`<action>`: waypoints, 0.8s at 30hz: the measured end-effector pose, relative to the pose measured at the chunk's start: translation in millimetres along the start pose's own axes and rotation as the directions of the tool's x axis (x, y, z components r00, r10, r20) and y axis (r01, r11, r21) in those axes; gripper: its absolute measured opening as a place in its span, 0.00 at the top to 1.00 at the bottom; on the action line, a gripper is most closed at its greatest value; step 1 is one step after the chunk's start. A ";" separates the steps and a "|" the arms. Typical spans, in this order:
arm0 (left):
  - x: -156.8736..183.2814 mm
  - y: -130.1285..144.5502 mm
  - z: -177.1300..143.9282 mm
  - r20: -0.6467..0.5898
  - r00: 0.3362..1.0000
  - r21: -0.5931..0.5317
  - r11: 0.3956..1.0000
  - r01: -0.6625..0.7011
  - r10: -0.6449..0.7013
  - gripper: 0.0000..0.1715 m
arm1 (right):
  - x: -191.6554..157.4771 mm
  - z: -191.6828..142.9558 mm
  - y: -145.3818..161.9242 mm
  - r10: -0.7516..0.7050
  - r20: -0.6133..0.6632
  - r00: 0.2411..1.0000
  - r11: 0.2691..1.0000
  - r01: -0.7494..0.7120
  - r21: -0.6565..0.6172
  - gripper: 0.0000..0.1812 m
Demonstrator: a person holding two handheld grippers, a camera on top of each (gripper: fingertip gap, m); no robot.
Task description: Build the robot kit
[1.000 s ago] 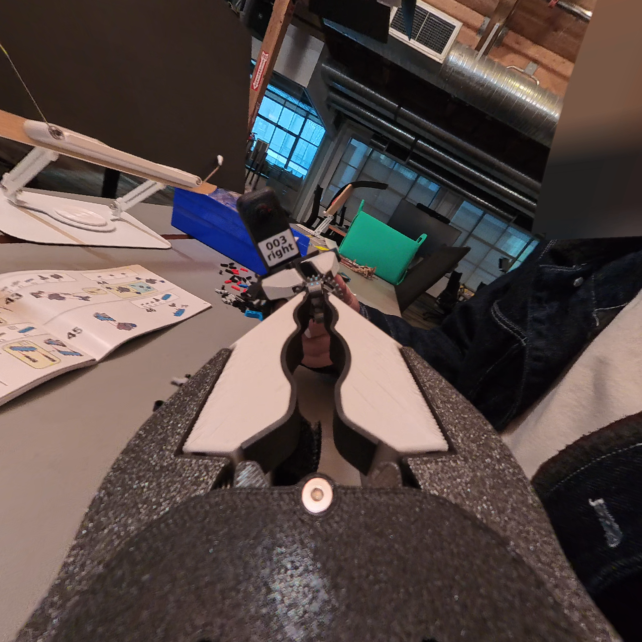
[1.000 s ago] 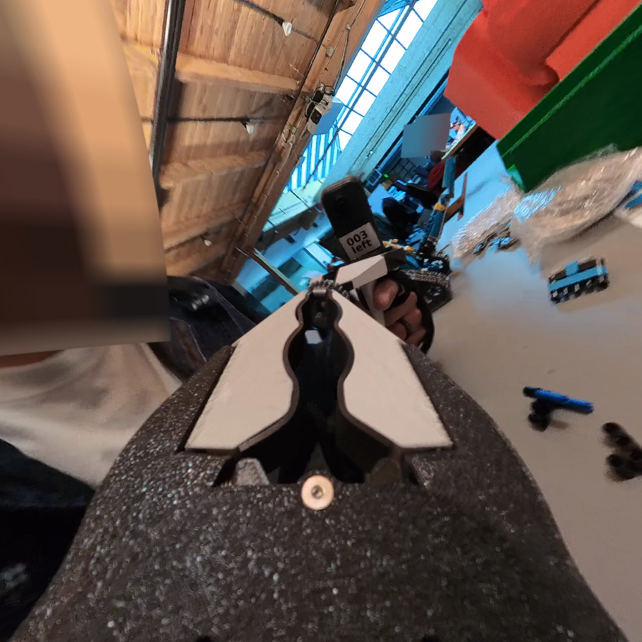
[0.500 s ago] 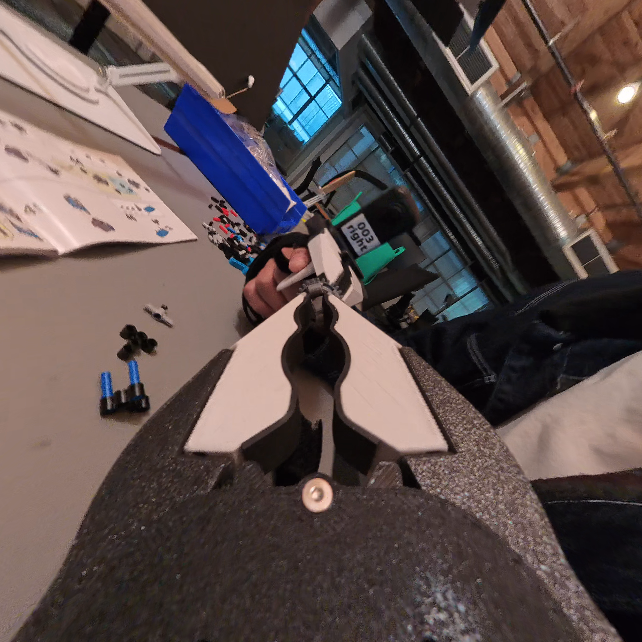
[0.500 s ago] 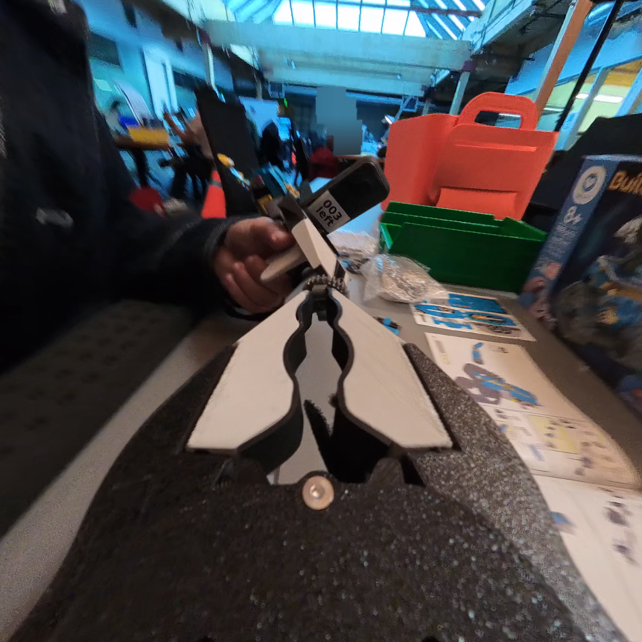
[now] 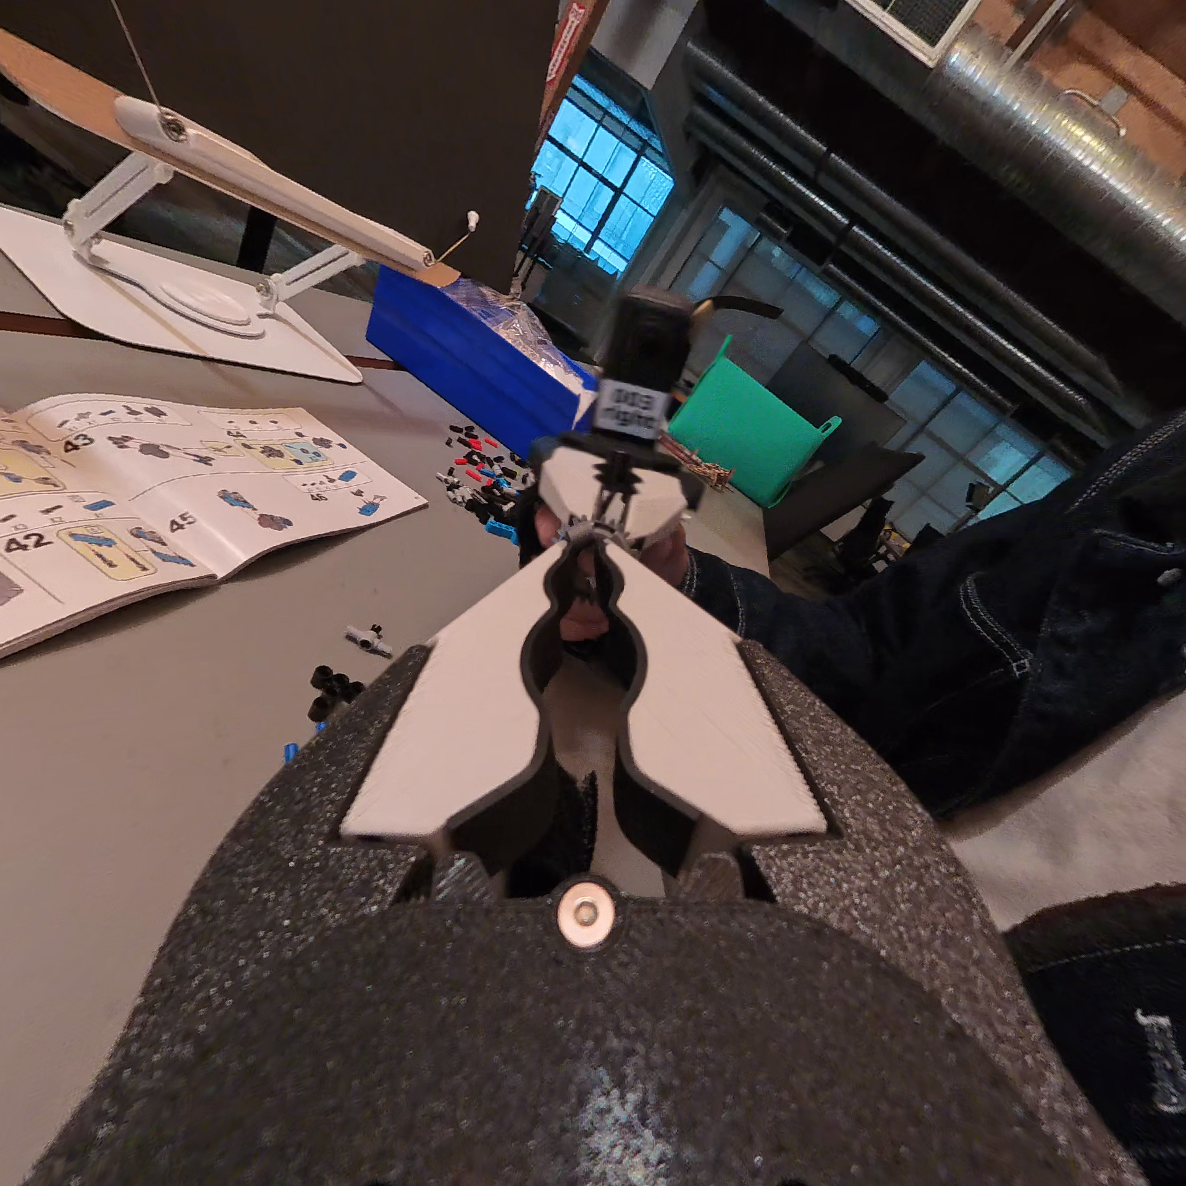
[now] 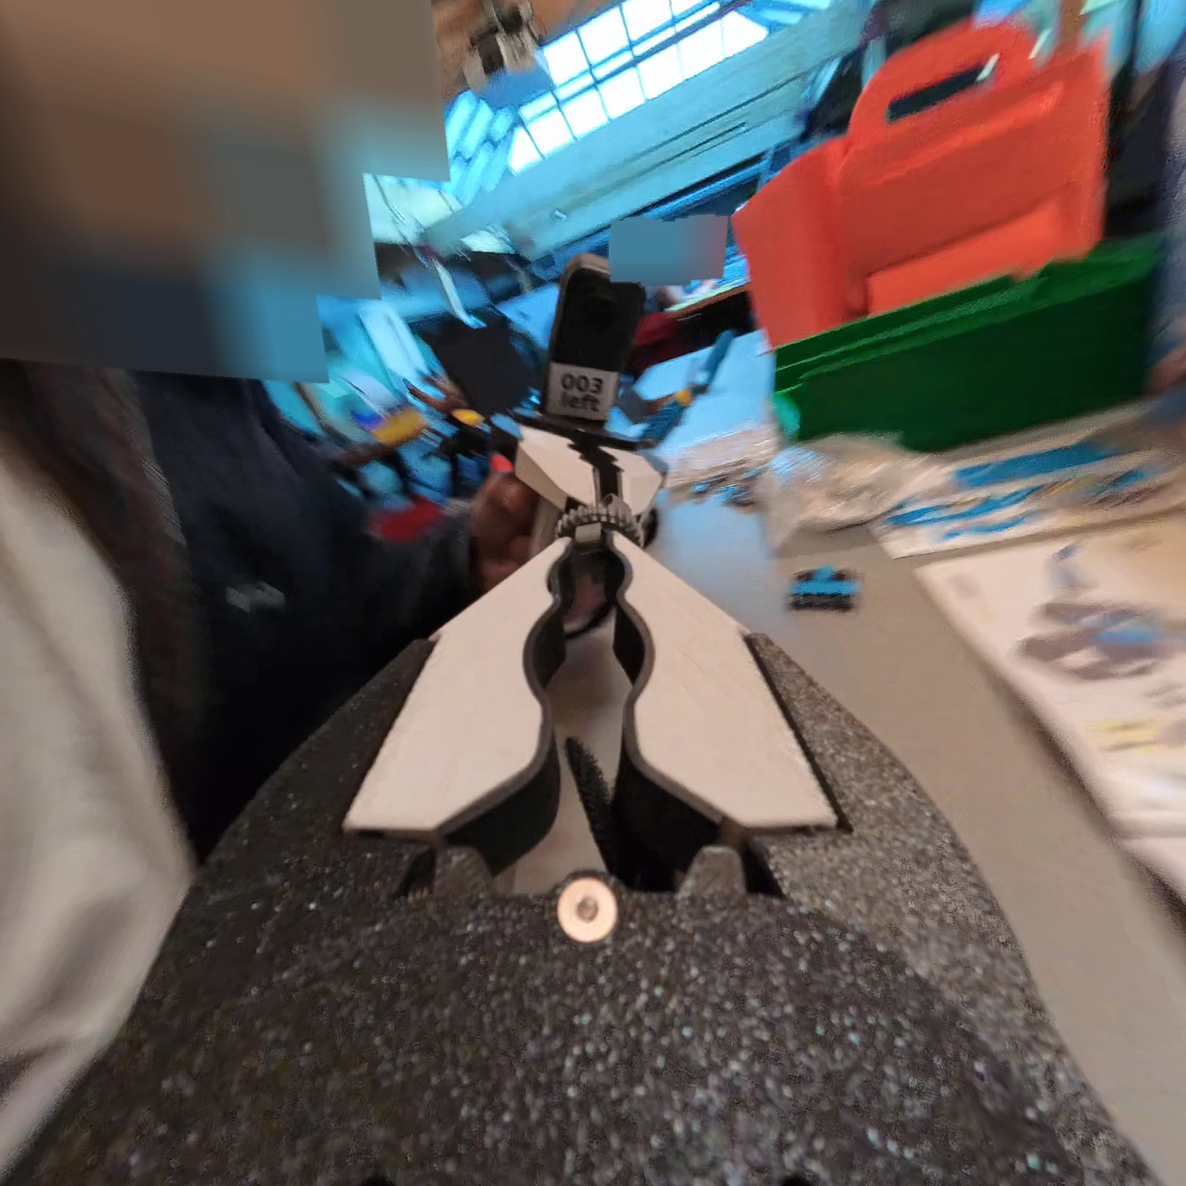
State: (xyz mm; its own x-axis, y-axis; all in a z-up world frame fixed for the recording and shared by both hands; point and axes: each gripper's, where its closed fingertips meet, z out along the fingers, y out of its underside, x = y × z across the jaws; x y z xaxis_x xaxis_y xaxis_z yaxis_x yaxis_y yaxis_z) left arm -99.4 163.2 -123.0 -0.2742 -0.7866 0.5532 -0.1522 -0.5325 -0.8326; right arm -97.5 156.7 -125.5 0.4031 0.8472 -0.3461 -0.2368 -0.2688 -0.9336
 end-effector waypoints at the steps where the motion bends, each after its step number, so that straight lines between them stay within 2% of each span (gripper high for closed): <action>1: 1.7 0.6 0.5 -0.008 1.000 -0.003 1.000 -0.005 0.005 0.97 | -0.6 -1.0 -1.4 0.170 0.062 0.983 0.985 -0.171 0.012 0.96; 3: 3.8 0.6 1.3 -0.008 1.000 -0.003 1.000 -0.029 0.029 1.00 | 0.2 -2.4 -8.0 0.375 0.156 0.914 0.921 -0.386 0.052 0.96; 5: 3.9 0.8 0.4 -0.015 1.000 -0.003 1.000 -0.022 0.022 1.00 | 0.6 -1.8 -7.9 0.532 0.222 0.817 0.834 -0.551 0.029 0.96; 7: 2.7 0.3 0.2 -0.023 1.000 0.004 1.000 0.004 -0.003 1.00 | 3.1 -1.4 -9.6 0.622 0.261 0.738 0.758 -0.651 0.036 0.96; 11: 0.4 0.6 0.3 -0.012 1.000 0.004 1.000 -0.014 0.014 1.00 | 4.8 -1.2 -8.5 0.649 0.243 0.721 0.737 -0.675 0.032 0.96; 15: 4.4 -1.6 0.7 -0.038 0.999 0.020 1.000 -0.005 0.005 1.00 | -0.7 -1.7 -12.7 0.531 0.211 0.821 0.831 -0.553 0.058 0.96; 17: 6.2 -5.8 -0.6 -0.041 0.999 0.045 0.999 -0.007 0.009 0.97 | -6.9 -3.2 -19.2 0.476 0.232 0.848 0.860 -0.504 0.077 0.96; 19: 8.5 -12.7 -3.3 -0.052 0.999 0.081 0.997 -0.003 0.007 0.82 | -12.1 -8.4 -30.4 0.468 0.297 0.832 0.847 -0.519 0.119 0.96; 20: 11.7 -15.8 -4.2 -0.069 0.998 0.096 0.995 -0.001 0.008 0.80 | -13.0 -10.8 -34.5 0.474 0.328 0.817 0.832 -0.538 0.136 0.96; 24: 29.2 -17.8 -3.3 -0.130 0.990 0.115 0.993 -0.035 0.050 0.79 | -22.5 -21.9 -52.8 0.461 0.493 0.738 0.766 -0.612 0.199 0.94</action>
State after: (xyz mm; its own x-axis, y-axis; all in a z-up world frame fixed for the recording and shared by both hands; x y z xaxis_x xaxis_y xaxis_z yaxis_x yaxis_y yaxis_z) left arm -107.8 150.7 -92.1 -0.4023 -0.7653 0.5025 -0.0324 -0.5367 -0.8432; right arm -74.7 141.8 -70.5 -0.2476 0.7270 -0.6404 -0.6040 -0.6327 -0.4847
